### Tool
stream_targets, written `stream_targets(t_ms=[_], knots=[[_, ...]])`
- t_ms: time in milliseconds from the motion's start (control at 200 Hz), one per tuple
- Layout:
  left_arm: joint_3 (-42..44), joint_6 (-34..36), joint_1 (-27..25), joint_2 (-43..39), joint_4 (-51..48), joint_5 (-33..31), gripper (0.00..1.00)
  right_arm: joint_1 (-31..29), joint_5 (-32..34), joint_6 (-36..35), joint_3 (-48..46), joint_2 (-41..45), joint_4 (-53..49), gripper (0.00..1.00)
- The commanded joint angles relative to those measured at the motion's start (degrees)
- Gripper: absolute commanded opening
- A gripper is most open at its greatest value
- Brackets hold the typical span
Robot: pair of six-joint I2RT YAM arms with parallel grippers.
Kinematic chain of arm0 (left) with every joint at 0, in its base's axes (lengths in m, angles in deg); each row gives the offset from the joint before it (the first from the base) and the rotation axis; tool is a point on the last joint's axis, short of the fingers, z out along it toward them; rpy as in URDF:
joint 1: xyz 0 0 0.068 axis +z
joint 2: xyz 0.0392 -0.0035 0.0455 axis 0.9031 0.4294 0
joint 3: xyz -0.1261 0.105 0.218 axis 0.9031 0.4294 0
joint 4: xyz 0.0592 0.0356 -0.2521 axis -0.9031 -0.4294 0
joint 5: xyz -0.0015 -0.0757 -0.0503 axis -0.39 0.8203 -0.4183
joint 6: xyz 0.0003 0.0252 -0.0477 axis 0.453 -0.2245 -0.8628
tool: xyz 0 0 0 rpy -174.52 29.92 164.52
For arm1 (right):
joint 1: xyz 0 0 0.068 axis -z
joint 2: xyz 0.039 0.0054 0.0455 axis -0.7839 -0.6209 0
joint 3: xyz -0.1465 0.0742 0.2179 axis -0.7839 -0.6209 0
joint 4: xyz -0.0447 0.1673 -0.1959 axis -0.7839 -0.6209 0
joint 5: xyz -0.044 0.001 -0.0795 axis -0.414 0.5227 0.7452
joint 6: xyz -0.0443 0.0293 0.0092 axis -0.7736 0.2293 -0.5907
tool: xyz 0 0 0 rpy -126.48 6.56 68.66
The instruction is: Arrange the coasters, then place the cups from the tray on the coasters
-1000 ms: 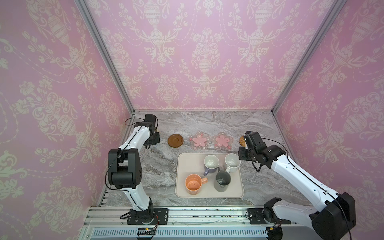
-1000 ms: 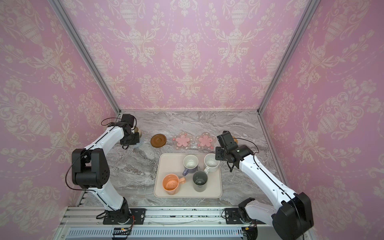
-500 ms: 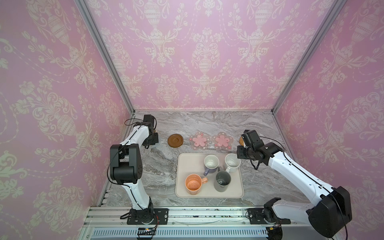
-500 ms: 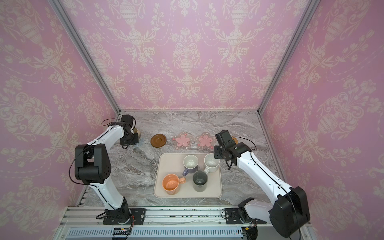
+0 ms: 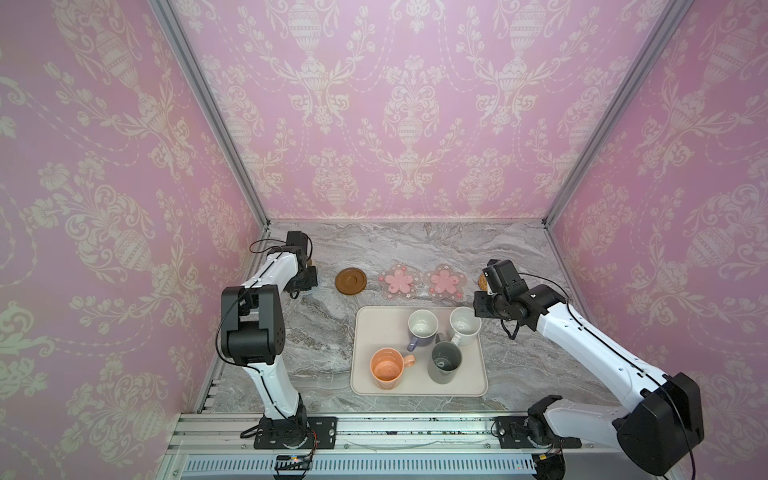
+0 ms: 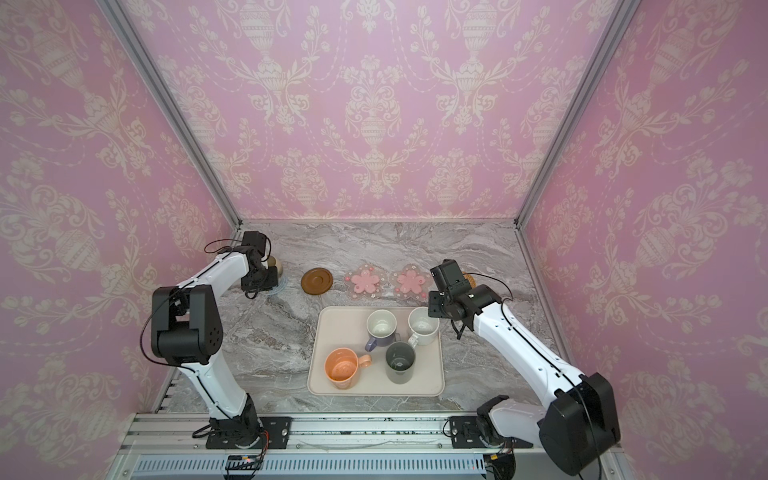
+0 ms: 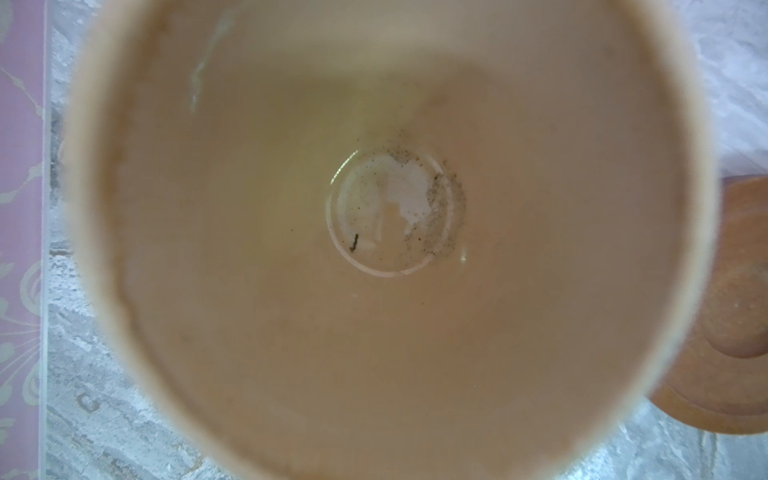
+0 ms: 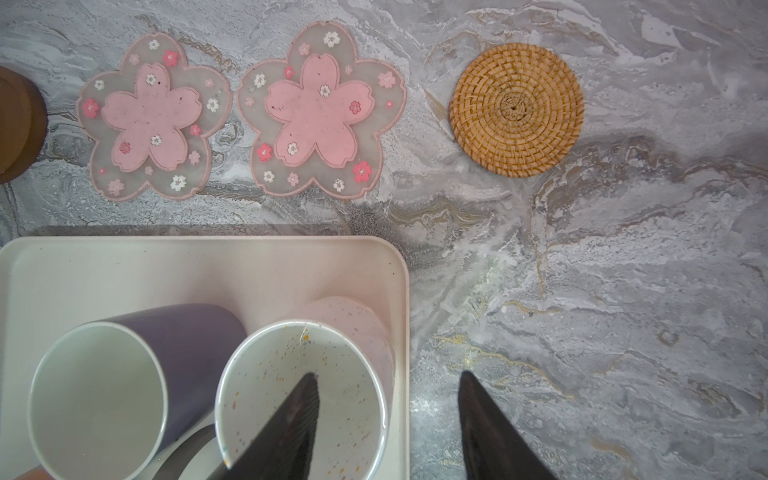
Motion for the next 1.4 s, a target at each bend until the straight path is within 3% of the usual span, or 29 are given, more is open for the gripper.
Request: stream_targets(t_ms=[0, 365, 555, 786, 1396], knots=[[1.9, -0.8, 0.1, -1.8, 2.1, -0.4, 0.00, -0.5, -0.6, 0.4, 1.6, 0.1, -0.4, 0.56], [8.7, -3.7, 0.1, -7.2, 3.1, 1.1, 0.03, -0.5, -2.0, 0.7, 1.5, 0.1, 0.3, 0.56], [9.2, -3.8, 0.1, -6.7, 2.5, 1.8, 0.24, -0.5, -2.5, 0.8, 1.1, 0.4, 0.5, 0.56], [9.8, -4.6, 0.1, -5.3, 2.5, 2.1, 0.38, -0.5, -2.1, 1.0, -0.4, 1.9, 0.3, 0.57], [8.1, -2.5, 0.1, -2.7, 4.8, 1.6, 0.25, -0.5, -2.0, 1.3, -0.9, 1.9, 0.3, 0.57]])
